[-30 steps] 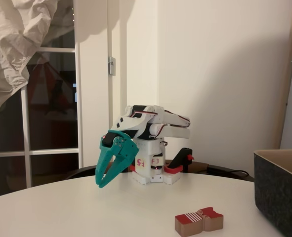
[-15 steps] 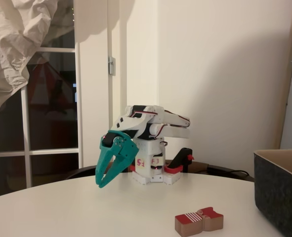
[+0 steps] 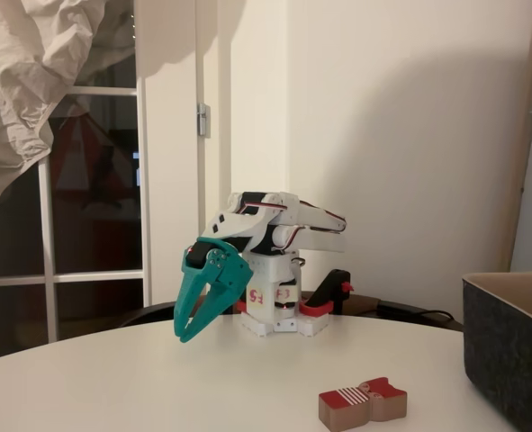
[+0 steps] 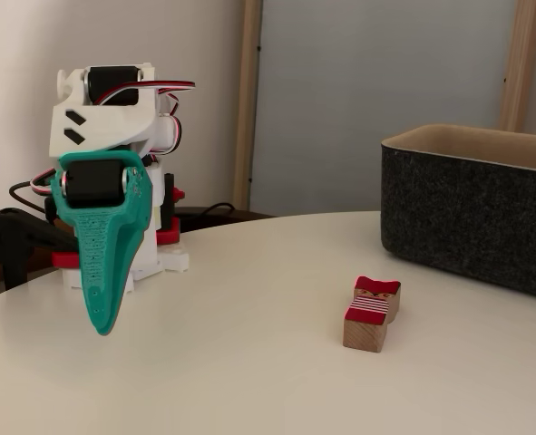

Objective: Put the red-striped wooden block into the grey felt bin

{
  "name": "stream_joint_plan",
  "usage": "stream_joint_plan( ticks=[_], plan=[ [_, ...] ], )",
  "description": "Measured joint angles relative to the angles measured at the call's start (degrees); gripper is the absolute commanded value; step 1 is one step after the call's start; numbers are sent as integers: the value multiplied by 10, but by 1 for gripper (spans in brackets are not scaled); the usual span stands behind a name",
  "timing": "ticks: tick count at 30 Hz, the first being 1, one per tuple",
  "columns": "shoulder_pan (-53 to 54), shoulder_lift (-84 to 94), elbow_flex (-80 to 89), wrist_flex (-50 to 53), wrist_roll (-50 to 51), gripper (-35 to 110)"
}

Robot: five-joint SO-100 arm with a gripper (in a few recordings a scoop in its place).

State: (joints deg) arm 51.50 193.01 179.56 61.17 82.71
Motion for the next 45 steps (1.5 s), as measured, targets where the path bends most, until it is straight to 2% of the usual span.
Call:
stream_joint_plan(
  ticks=[45],
  plan=[
    [0,0,0,0,10,0]
  ],
)
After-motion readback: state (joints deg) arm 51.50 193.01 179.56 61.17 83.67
